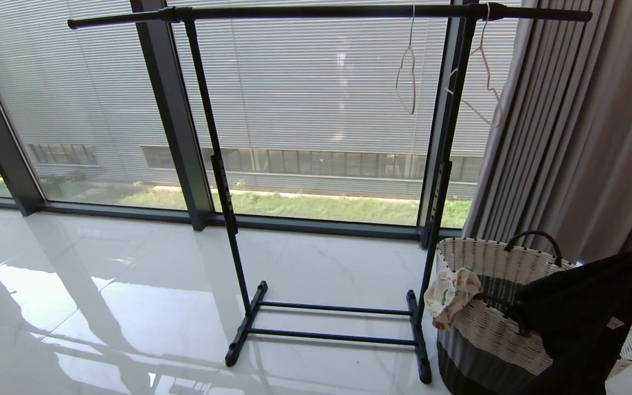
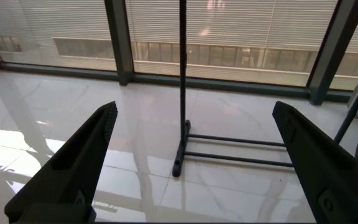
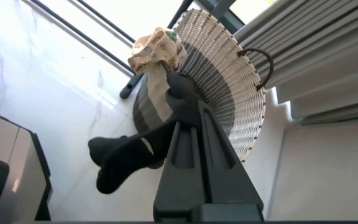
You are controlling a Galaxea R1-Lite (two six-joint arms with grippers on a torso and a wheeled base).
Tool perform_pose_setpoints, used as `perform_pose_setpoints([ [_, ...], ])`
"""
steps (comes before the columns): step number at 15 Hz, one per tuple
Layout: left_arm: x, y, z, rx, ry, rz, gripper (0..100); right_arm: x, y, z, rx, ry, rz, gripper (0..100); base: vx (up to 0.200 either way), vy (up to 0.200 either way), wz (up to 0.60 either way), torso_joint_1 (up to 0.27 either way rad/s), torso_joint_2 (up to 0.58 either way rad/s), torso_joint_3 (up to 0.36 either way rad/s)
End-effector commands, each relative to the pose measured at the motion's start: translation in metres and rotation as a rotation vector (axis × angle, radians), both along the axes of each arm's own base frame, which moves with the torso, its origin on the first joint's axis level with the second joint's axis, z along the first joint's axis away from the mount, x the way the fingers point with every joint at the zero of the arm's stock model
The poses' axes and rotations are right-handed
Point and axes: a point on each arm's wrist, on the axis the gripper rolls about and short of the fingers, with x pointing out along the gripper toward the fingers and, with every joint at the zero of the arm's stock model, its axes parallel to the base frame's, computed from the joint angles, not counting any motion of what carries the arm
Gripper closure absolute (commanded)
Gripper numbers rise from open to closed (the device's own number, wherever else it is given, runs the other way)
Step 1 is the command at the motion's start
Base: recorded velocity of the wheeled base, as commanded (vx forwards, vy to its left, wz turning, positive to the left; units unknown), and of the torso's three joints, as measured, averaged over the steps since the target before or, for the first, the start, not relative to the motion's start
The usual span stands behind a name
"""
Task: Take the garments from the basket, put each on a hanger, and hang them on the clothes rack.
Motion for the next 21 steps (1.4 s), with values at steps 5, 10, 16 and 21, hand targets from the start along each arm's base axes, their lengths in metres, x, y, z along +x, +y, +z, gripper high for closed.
perform_pose_setpoints([
  [5,0.000,0.000,0.000,0.078,0.003,-0.011,0,0.034,0.021,-0.011,-0.001,0.043,0.080,100,0.000,0.000,0.00,0.000,0.00,0.000],
  [10,-0.006,-0.002,0.024,0.026,-0.084,-0.084,0,0.061,0.076,-0.001,0.113,0.043,0.243,100,0.000,0.000,0.00,0.000,0.00,0.000],
  [16,0.093,-0.011,0.167,-0.023,0.069,-0.235,0,0.088,0.123,0.010,0.207,0.035,0.349,100,0.000,0.000,0.00,0.000,0.00,0.000],
  [21,0.158,-0.090,0.143,0.058,0.342,-0.660,0,0.091,0.126,0.010,0.242,0.056,0.362,100,0.000,0.000,0.00,0.000,0.00,0.000],
])
